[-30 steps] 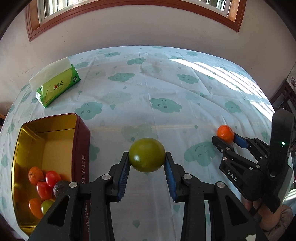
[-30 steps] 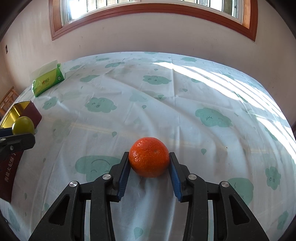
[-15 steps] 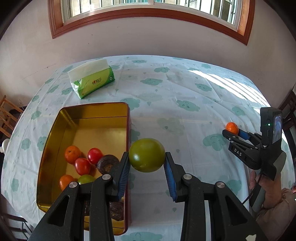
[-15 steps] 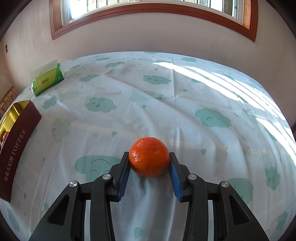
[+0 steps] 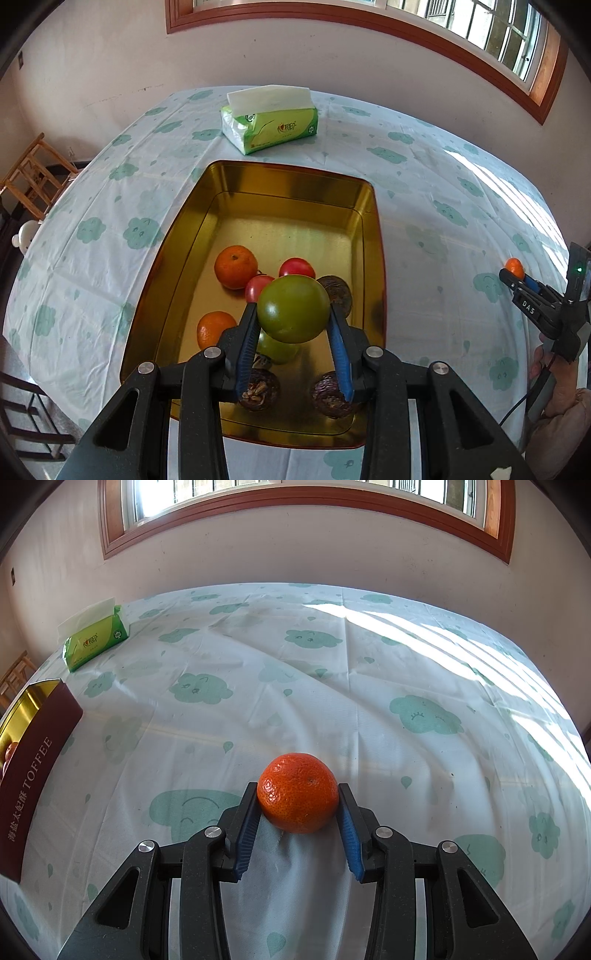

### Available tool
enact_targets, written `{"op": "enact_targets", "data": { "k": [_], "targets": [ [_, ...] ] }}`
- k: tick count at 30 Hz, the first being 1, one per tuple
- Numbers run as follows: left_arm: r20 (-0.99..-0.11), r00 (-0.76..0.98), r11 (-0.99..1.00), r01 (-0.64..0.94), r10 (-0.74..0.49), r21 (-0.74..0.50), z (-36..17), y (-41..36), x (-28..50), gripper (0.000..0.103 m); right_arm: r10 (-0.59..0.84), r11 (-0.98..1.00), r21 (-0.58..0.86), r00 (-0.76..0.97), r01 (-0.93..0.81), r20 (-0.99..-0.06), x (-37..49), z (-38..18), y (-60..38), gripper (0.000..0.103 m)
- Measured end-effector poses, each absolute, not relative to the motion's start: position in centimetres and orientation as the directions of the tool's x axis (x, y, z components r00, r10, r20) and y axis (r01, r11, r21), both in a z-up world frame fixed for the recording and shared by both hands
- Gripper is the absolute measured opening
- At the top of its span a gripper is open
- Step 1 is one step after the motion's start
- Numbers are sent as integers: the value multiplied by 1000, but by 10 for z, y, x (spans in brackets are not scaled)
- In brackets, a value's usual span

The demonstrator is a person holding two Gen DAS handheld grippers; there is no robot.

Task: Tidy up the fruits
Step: 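Carry the green tomato into the tin tray and open the left tool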

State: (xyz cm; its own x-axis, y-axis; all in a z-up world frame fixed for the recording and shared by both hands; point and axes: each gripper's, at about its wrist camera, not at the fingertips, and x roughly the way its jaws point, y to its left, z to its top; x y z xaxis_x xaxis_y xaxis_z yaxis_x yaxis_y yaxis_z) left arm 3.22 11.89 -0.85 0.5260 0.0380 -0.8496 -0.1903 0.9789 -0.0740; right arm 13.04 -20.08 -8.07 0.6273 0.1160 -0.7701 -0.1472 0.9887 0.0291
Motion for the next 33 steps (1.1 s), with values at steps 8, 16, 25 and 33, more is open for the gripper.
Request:
{"op": "enact_targets", "data": {
  "k": [8,16,25,33],
  "targets": [
    [-865,500,972,-215,29,-92,-24,134,33,33,116,989,29,627,-147,-770,130,-81,-201,42],
    [-865,501,973,-212,30,-89,-32,140,35,33,115,989,28,628,-148,-770,130,-81,-201,42],
    [-865,500,973,-221,49,-73,-33,144,34,34,115,989,28,628,-148,-770,130,-81,-201,42],
    [-859,505,973,-226,83,-39,-34,147,33,36,114,989,26,628,-148,-770,130,-81,-201,42]
  ]
}}
